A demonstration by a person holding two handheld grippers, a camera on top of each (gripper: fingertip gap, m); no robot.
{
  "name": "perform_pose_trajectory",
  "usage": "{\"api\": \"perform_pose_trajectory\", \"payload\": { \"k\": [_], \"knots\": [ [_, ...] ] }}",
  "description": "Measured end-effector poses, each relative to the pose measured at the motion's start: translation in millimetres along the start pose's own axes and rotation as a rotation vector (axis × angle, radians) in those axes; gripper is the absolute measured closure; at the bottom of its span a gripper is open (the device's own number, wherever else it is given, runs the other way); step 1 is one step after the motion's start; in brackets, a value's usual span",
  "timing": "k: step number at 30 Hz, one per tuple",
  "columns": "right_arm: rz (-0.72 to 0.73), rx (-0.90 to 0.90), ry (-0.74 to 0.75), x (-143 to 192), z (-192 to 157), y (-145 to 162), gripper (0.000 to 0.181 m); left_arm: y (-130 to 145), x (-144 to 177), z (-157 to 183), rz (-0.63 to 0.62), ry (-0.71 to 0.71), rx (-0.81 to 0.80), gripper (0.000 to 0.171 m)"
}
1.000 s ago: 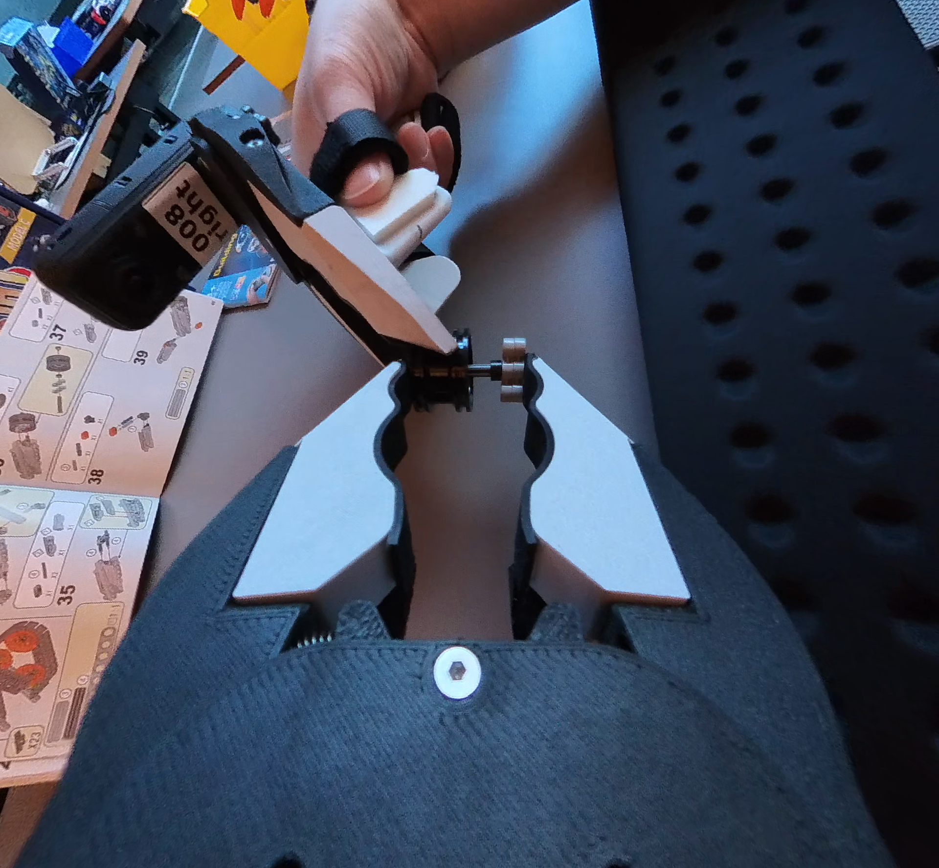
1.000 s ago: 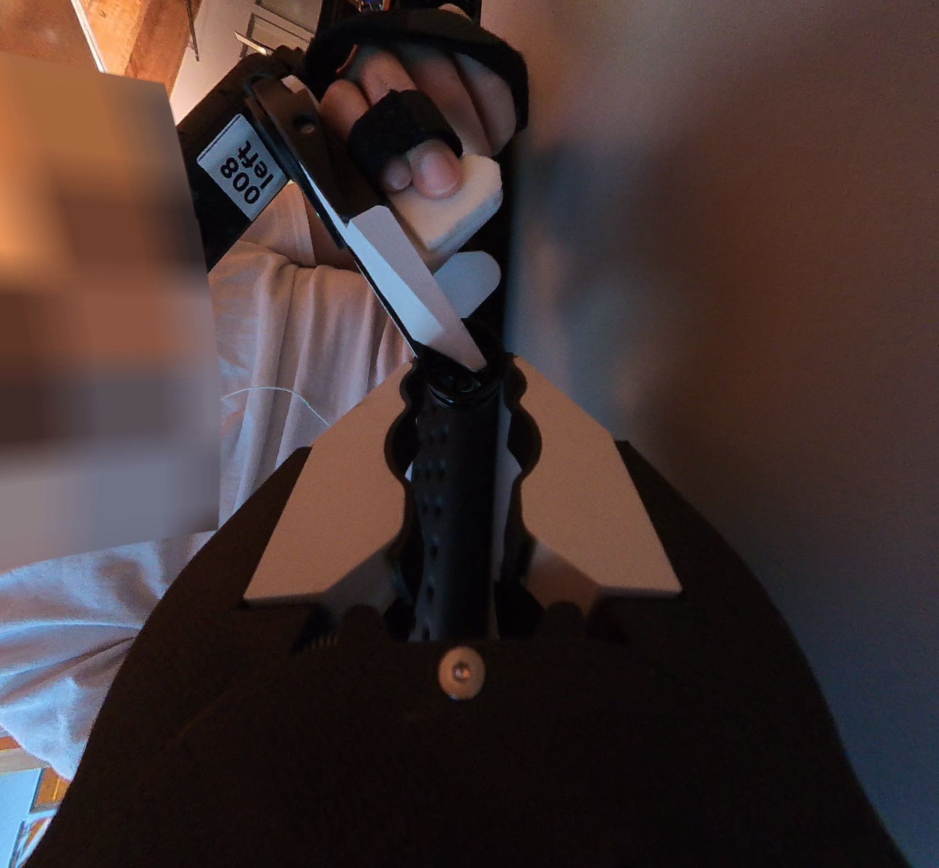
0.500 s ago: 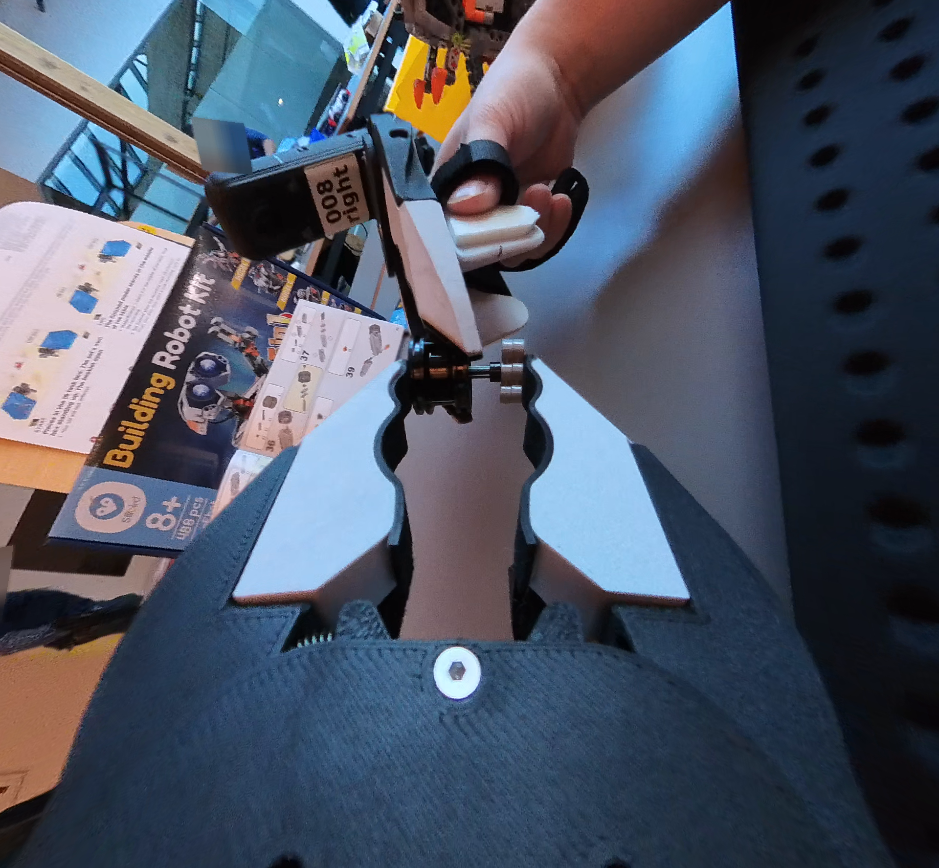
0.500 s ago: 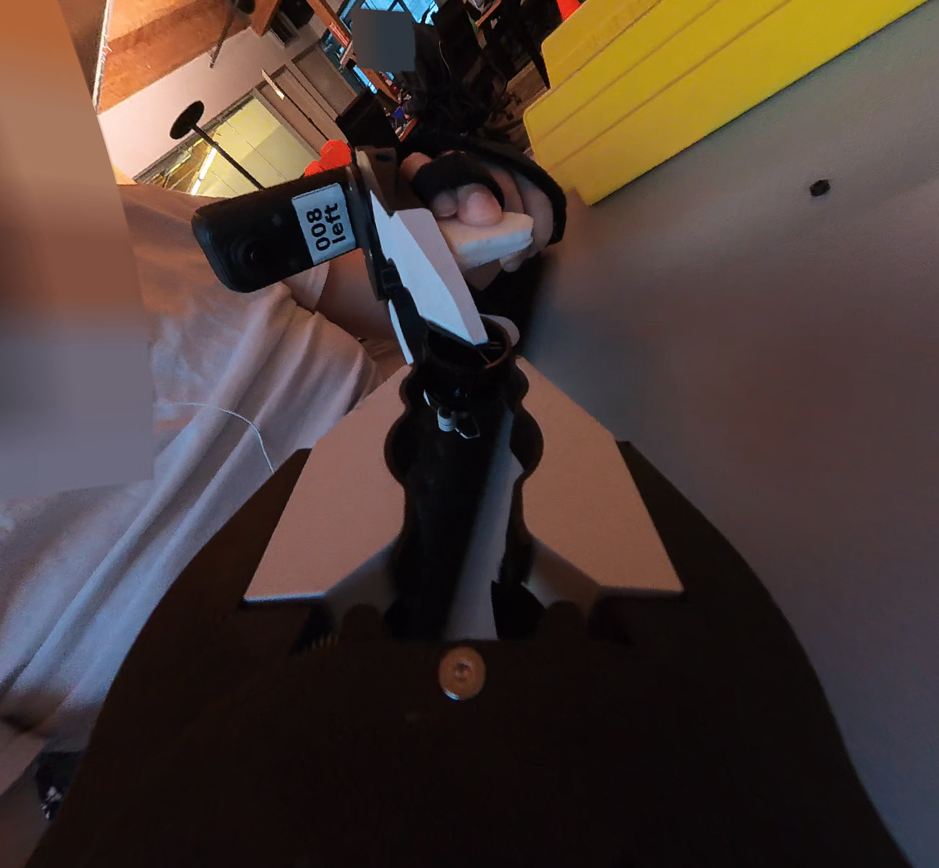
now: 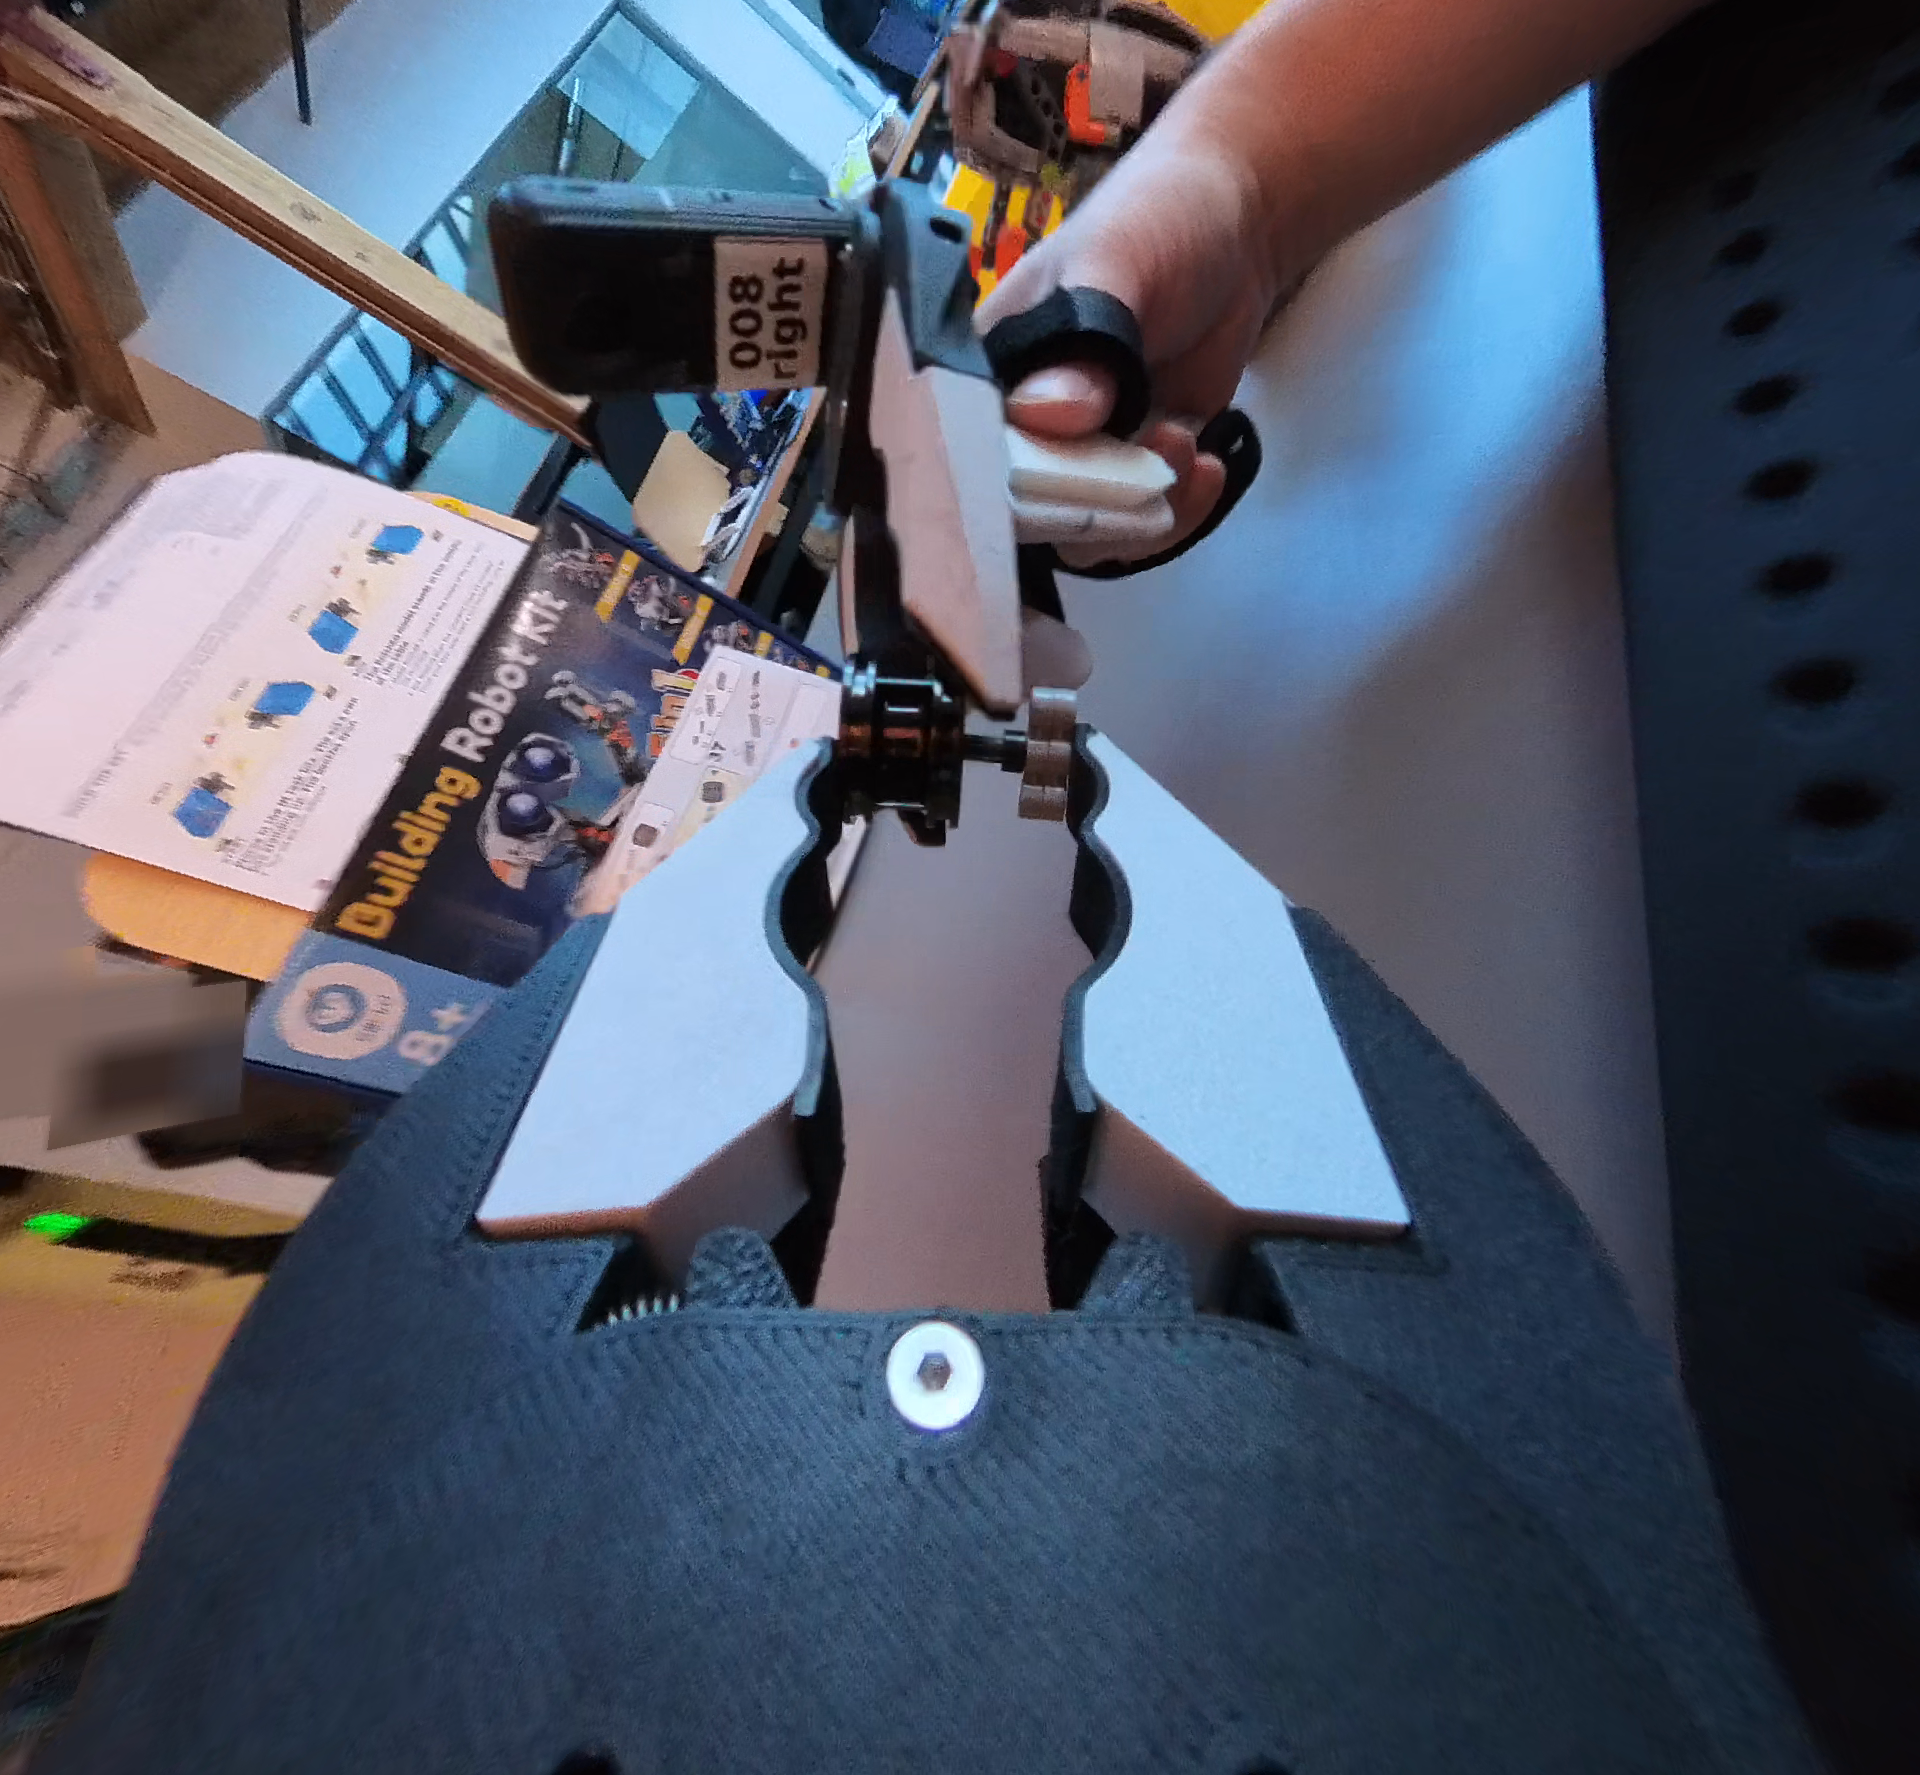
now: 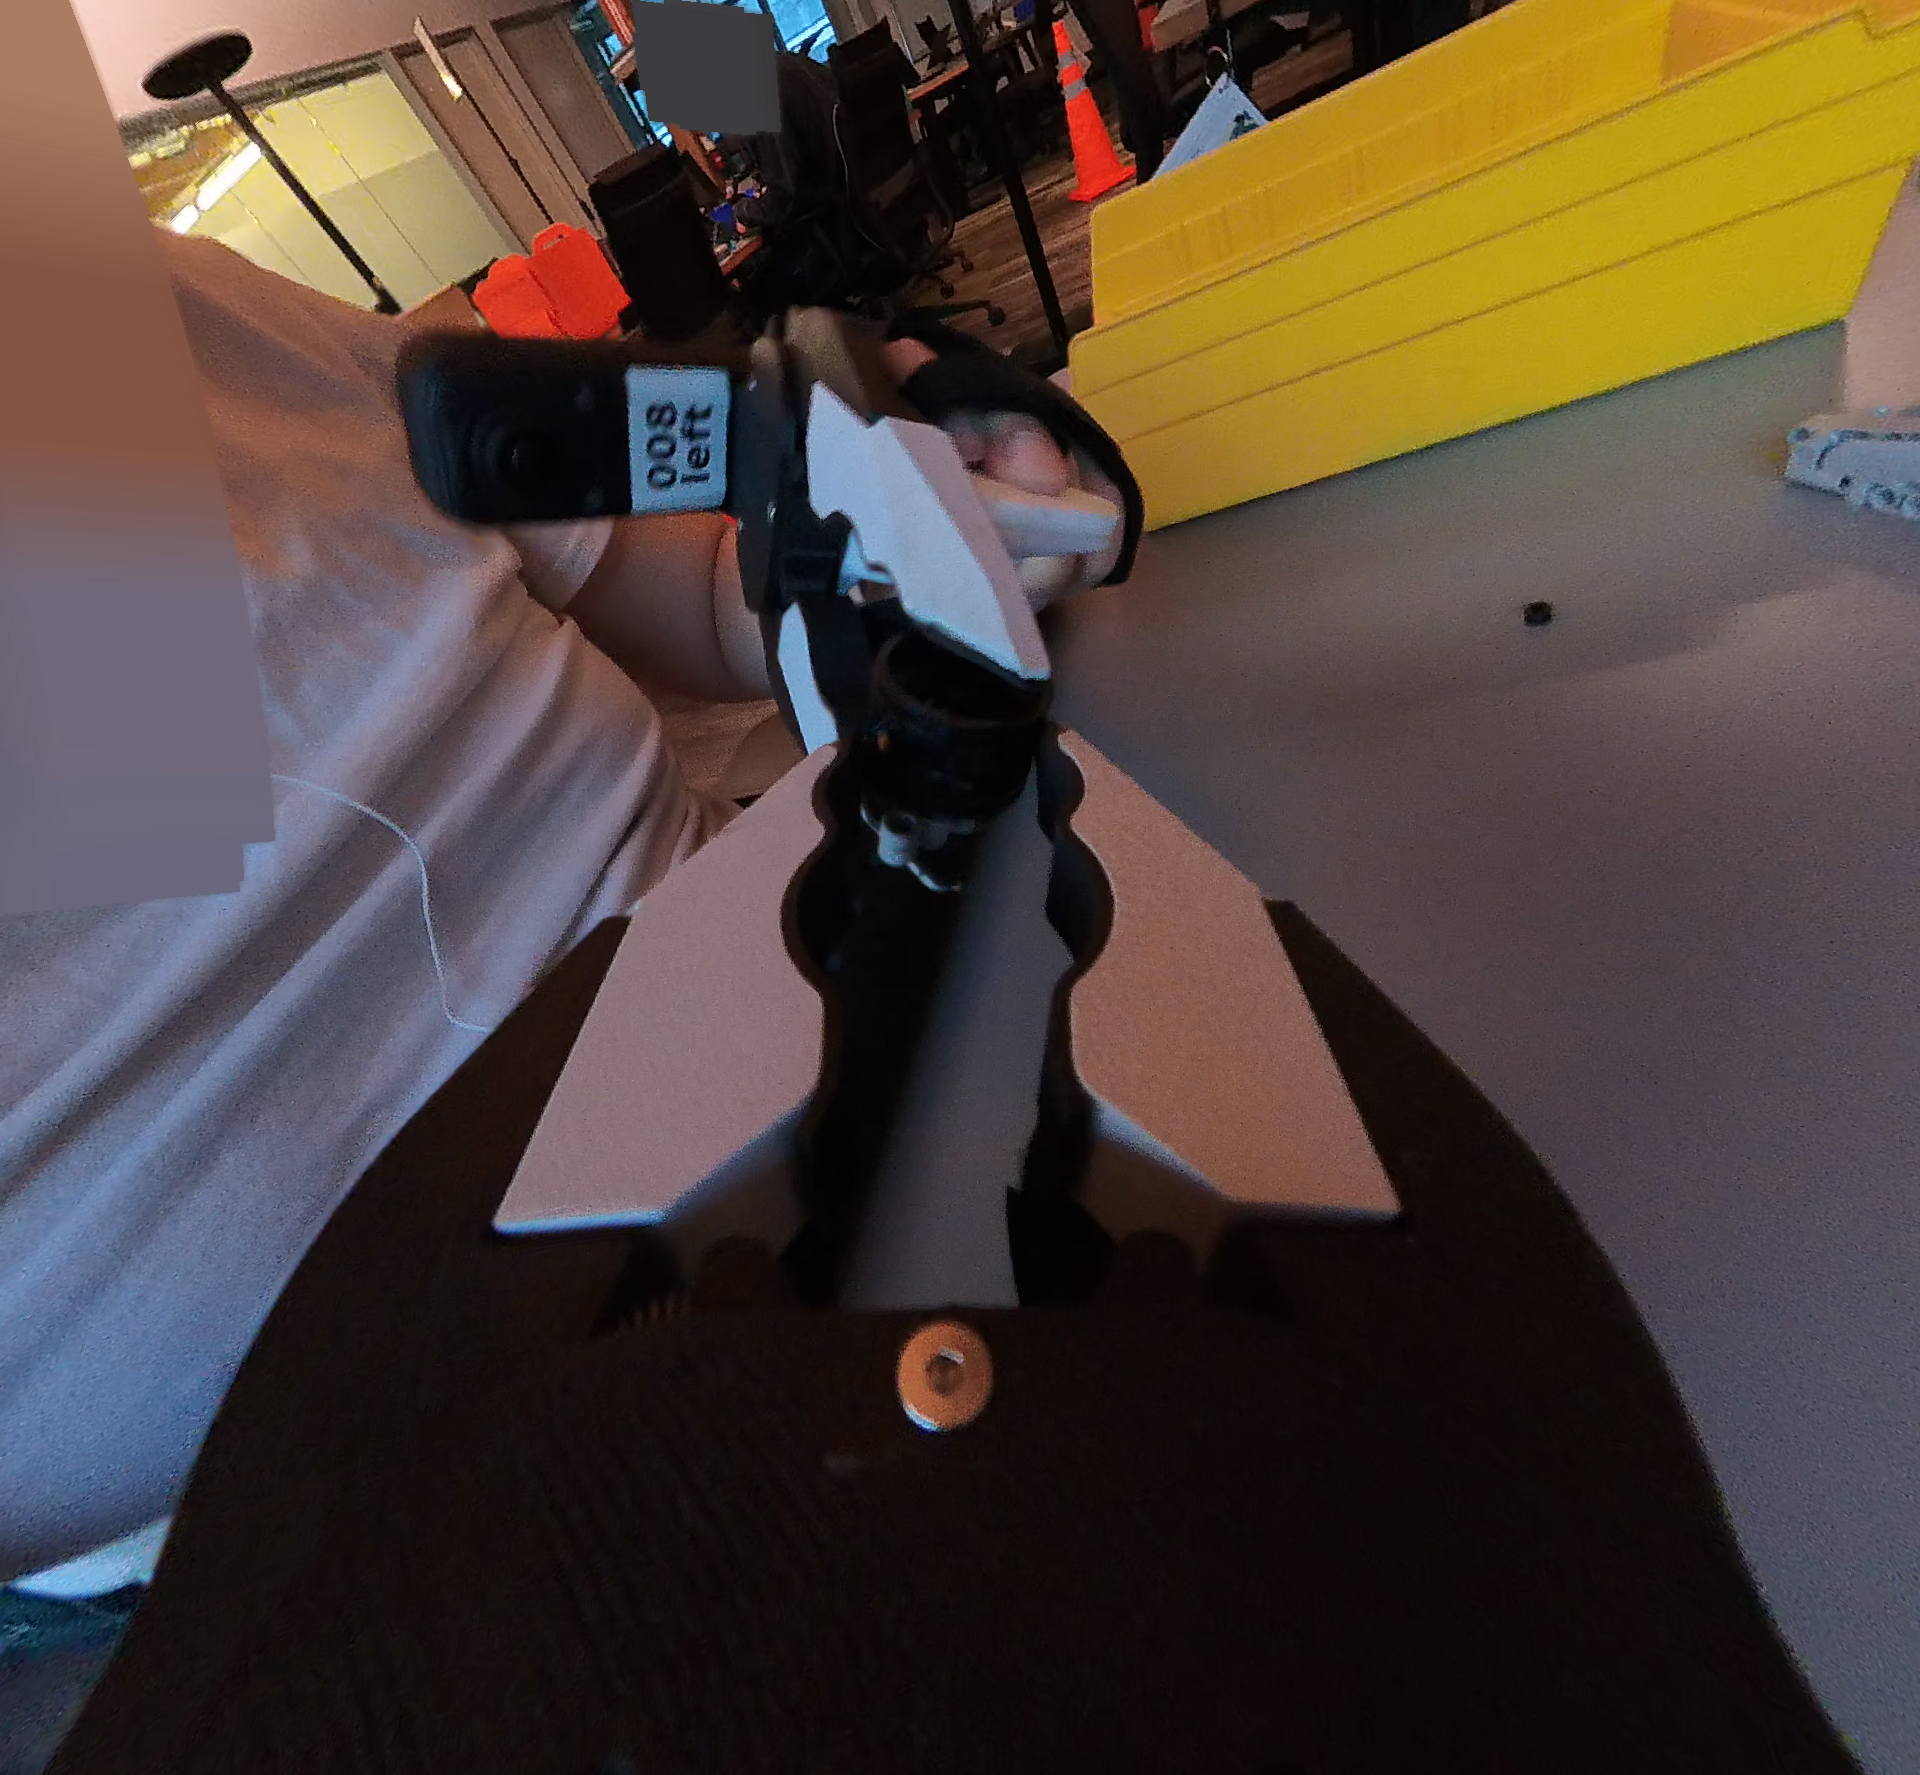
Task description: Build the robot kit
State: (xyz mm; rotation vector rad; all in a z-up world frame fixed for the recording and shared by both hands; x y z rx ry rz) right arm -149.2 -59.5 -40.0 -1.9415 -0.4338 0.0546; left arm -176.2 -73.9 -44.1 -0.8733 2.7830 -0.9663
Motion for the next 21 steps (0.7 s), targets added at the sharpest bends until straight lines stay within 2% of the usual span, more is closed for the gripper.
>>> {"api": "perform_pose_trajectory", "payload": {
  "k": [2,3,6,8,10,16,21],
  "knots": [
    [0.021,0.089,0.030,4,-2,-6,0.126,-2,3,-6,0.040,0.029,0.128,0.130],
    [0.035,0.158,0.063,8,-2,-10,0.121,-3,6,-11,0.065,0.041,0.197,0.130],
    [0.024,0.422,0.224,15,-5,-18,0.120,-4,11,-18,0.137,0.125,0.396,0.130],
    [0.039,0.527,0.284,13,-11,-25,0.124,-2,10,-17,0.143,0.175,0.481,0.130],
    [0.029,0.530,0.266,9,-15,-23,0.133,0,9,-17,0.142,0.193,0.519,0.130],
    [-0.020,0.518,0.257,6,-12,-16,0.133,-1,8,-18,0.154,0.242,0.624,0.130],
    [-0.034,0.523,0.266,5,-11,-14,0.132,1,7,-16,0.140,0.253,0.616,0.131]
  ]
}}
Point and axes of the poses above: each gripper's, where its closed fingertips meet, x back along the fingers, y out of its underside, z = x × y across the jaws, the point moved 3 cm from there along x, back along the fingers, and after that the axes turned 2 degrees about -y, right-handed, at the moved point
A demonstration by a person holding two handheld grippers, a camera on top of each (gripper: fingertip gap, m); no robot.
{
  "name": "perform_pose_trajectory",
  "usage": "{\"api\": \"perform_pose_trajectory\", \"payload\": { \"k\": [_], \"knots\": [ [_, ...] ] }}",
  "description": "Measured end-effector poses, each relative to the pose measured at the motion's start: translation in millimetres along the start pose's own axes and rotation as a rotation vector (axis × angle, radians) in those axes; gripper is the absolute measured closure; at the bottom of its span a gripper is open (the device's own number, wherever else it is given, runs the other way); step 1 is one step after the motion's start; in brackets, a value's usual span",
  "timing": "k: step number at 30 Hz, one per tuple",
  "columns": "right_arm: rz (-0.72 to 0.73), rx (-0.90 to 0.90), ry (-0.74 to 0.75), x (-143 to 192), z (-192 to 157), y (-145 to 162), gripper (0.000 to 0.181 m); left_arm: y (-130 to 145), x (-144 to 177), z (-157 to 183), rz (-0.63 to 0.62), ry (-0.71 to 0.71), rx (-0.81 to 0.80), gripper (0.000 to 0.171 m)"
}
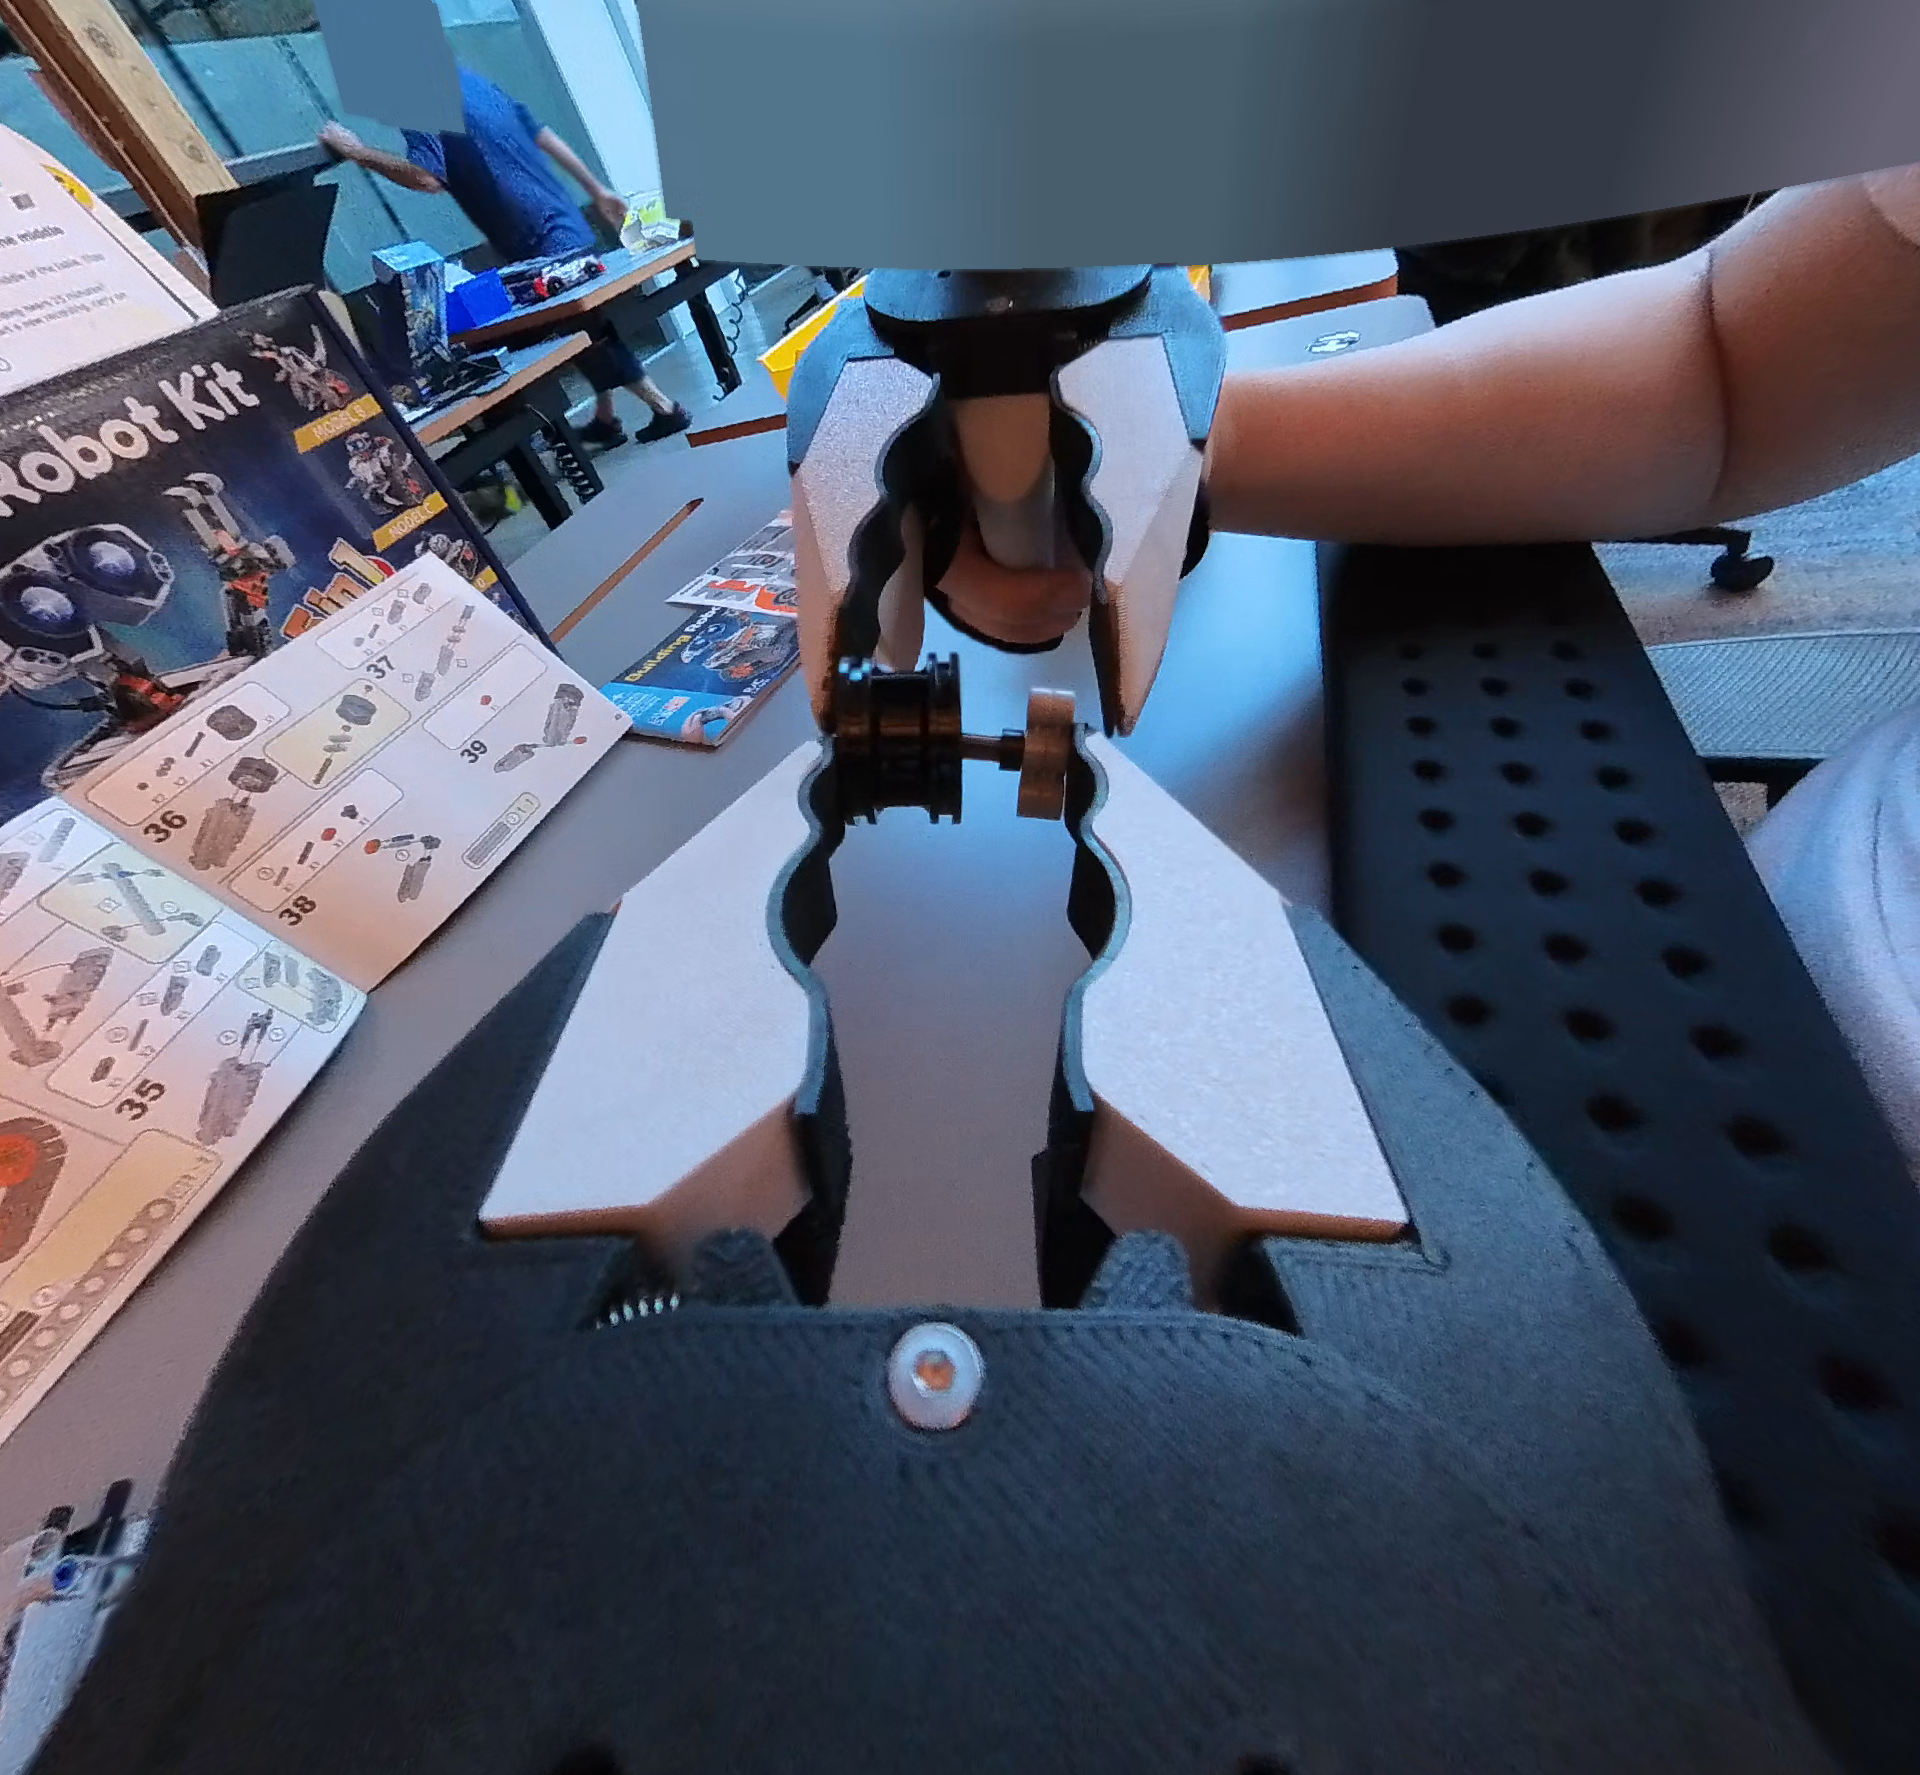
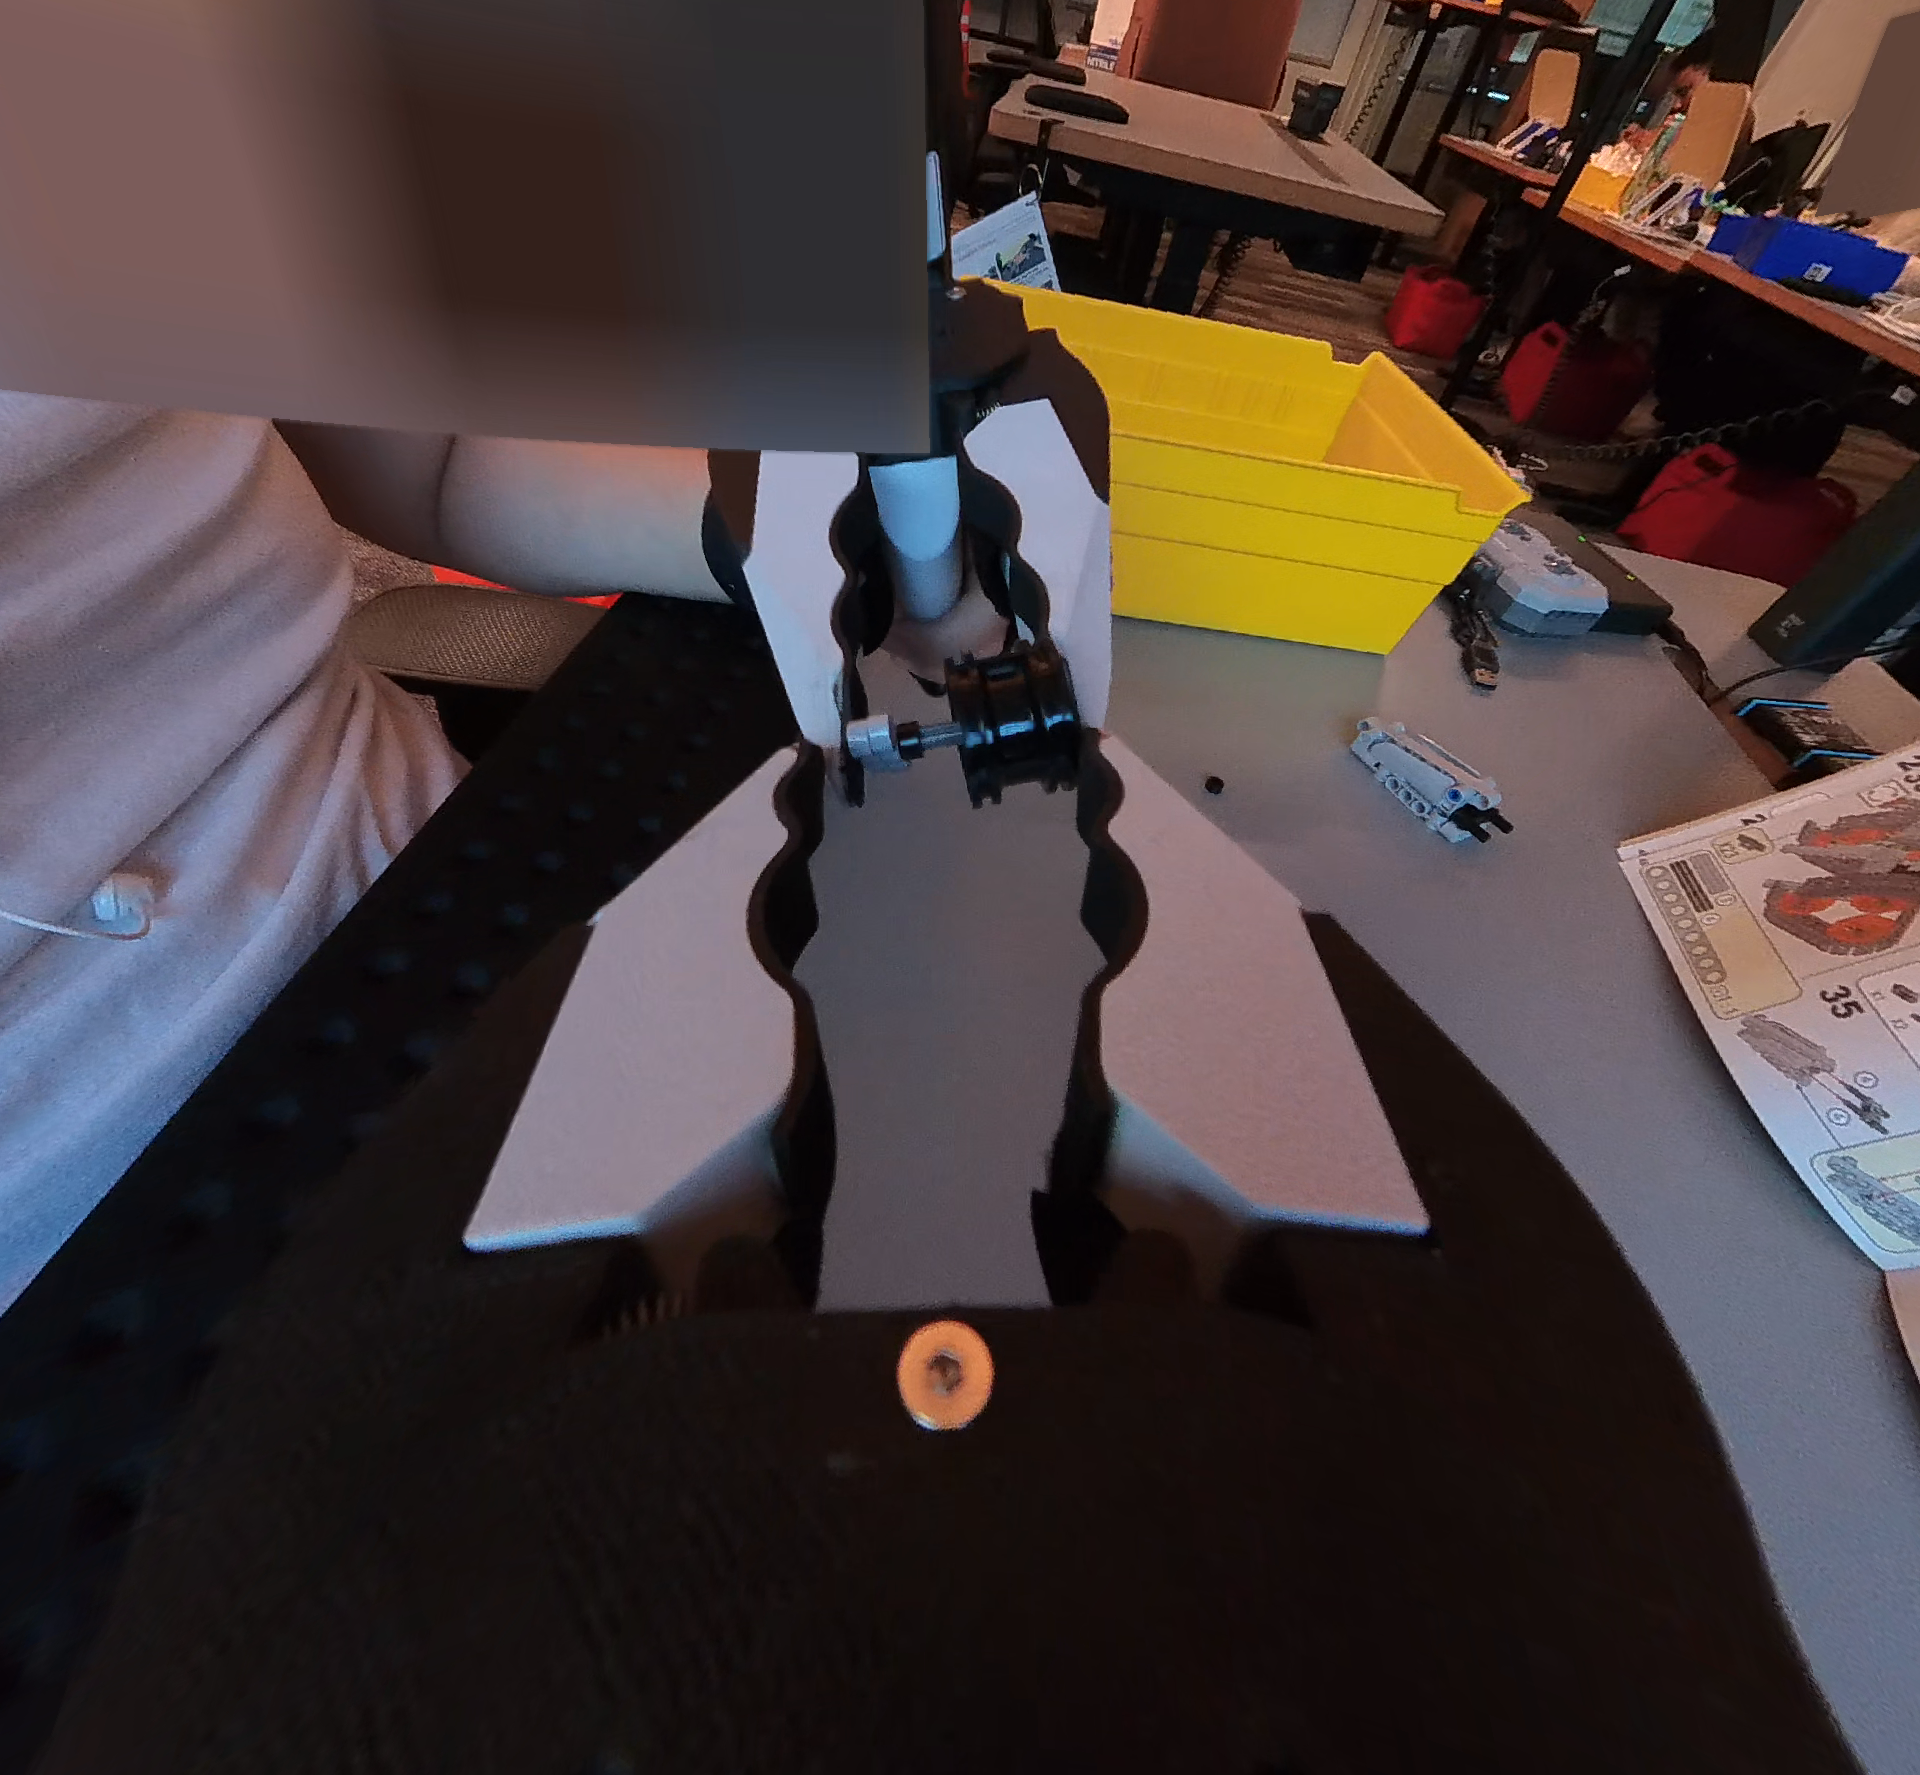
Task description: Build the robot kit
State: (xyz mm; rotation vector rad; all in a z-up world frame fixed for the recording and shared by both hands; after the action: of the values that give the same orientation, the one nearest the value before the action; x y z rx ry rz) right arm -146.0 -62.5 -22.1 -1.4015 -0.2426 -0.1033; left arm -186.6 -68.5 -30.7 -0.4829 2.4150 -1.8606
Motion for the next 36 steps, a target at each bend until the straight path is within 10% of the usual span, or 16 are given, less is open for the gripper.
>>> {"api": "perform_pose_trajectory", "payload": {
  "k": [36],
  "knots": [
    [-0.001,0.183,0.184,-9,3,-2,0.131,-2,5,-11,0.021,-0.018,0.049,0.129]
  ]
}}
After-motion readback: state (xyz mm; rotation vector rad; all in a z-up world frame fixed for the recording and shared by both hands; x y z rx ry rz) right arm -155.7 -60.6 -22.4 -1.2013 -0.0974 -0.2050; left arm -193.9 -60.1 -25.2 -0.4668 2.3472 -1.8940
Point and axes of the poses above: each gripper's, where its closed fingertips meet, x back along the fingers, y out of its underside, z = x × y across the jaws, the point moved 3 cm from there along x, back along the fingers, and after that the axes turned 2 degrees about -y, right-handed, at the moved point
